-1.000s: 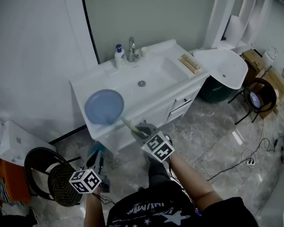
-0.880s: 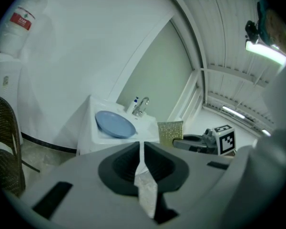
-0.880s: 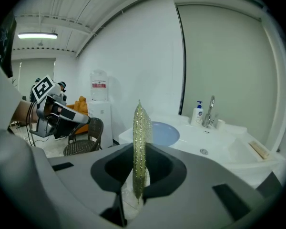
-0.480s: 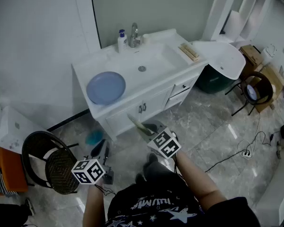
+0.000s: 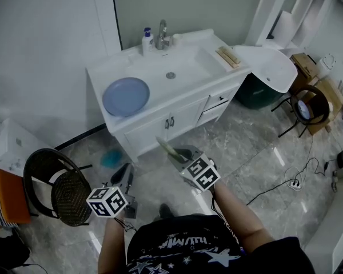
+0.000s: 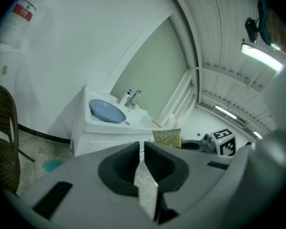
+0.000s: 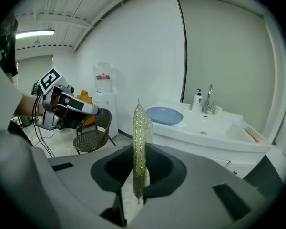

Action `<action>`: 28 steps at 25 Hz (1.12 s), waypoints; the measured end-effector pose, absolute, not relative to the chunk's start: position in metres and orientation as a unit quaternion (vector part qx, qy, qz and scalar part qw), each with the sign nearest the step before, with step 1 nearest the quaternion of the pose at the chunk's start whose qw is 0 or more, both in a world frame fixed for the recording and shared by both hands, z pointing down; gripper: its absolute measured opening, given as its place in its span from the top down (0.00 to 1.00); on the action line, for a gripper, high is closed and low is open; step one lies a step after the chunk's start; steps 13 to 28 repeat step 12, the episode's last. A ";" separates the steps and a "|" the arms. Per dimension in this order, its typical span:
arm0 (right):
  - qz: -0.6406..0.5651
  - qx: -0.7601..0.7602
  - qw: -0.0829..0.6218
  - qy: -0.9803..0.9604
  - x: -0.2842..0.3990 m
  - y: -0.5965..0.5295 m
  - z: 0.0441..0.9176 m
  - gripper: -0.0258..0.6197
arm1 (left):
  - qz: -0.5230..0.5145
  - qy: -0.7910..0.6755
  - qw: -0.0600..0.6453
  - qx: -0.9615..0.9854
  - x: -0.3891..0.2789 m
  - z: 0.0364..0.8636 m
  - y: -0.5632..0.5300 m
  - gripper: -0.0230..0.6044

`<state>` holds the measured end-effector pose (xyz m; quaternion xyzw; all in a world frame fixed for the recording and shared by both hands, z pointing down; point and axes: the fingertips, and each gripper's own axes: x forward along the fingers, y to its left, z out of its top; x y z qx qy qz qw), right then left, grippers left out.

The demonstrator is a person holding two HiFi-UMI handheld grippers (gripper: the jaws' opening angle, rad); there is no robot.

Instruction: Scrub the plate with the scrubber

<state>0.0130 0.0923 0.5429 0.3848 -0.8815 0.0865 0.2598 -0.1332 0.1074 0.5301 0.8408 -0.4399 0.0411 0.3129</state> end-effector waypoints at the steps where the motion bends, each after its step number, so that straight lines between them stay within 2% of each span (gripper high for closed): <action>1: 0.091 0.385 0.258 -0.881 0.017 0.096 0.543 0.85 | 0.042 -0.442 0.312 0.840 -0.131 0.529 0.109 0.90; 12: 0.110 0.374 0.243 -0.888 0.059 0.158 0.551 0.85 | 0.054 -0.456 0.310 0.832 -0.083 0.530 0.161 0.90; 28: 0.110 0.374 0.243 -0.888 0.059 0.158 0.551 0.85 | 0.054 -0.456 0.310 0.832 -0.083 0.530 0.161 0.90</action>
